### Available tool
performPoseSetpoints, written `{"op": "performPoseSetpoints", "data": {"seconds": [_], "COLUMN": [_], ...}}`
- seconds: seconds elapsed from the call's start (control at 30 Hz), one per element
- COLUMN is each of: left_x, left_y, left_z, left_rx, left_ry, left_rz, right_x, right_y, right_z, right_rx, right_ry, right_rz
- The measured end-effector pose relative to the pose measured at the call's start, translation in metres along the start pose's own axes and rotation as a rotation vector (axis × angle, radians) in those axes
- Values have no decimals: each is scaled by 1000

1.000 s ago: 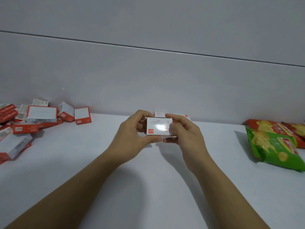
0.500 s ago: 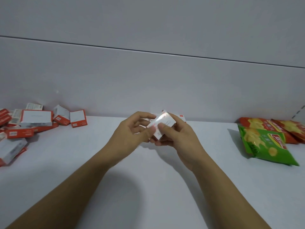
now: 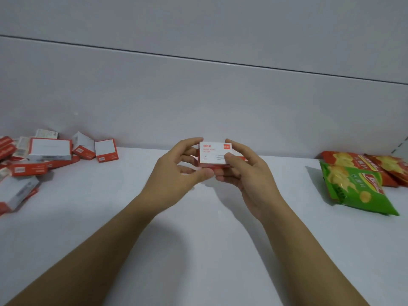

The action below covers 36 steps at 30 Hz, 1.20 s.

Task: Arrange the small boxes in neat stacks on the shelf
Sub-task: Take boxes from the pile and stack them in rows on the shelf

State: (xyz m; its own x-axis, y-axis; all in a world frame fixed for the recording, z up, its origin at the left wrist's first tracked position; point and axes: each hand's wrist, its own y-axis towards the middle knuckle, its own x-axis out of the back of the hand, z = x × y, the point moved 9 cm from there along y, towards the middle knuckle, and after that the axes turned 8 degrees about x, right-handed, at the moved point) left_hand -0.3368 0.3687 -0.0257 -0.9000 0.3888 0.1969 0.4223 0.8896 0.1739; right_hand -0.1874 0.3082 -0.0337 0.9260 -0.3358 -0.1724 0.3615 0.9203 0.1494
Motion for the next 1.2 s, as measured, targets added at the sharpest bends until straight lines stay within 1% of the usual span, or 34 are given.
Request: {"op": "performPoseSetpoints", "data": {"seconds": [0.07,0.13,0.2,0.27,0.33,0.4,0.47,0.63,0.77,0.93,1.03,1.2], "left_x": [2,6,7,7,6,5,0,-3,0,-6,-8,-10], "left_y": [-2,-1,0,1,2,4,4,4,9,8,7,6], "left_z": [-4,-7,-9,-9,-7,-3,3,9,16,18,20,24], "left_rx": [-50,-102,-133,-161,-169,-155,-129,-137,-121,-131,-112,-82], "left_ry": [106,193,235,266,302,359,425,577,723,867,892,864], "left_rz": [-43,-92,-104,-110,-121,-111,-67,-18,-32,5,28,55], "right_x": [0,1,2,-1,-6,-8,2,61,74,68,66,69], "right_y": [-1,0,2,5,9,19,33,49,43,41,42,43], "right_z": [3,5,13,26,36,40,40,28,7,-7,-10,-13], "right_rx": [18,61,156,268,337,363,373,254,201,160,177,165], "right_ry": [-88,-279,-497,-647,-819,-1018,-1143,-1177,-1230,-1225,-1208,-1195], "right_rz": [29,82,99,104,147,199,191,-2,23,45,14,-29]}}
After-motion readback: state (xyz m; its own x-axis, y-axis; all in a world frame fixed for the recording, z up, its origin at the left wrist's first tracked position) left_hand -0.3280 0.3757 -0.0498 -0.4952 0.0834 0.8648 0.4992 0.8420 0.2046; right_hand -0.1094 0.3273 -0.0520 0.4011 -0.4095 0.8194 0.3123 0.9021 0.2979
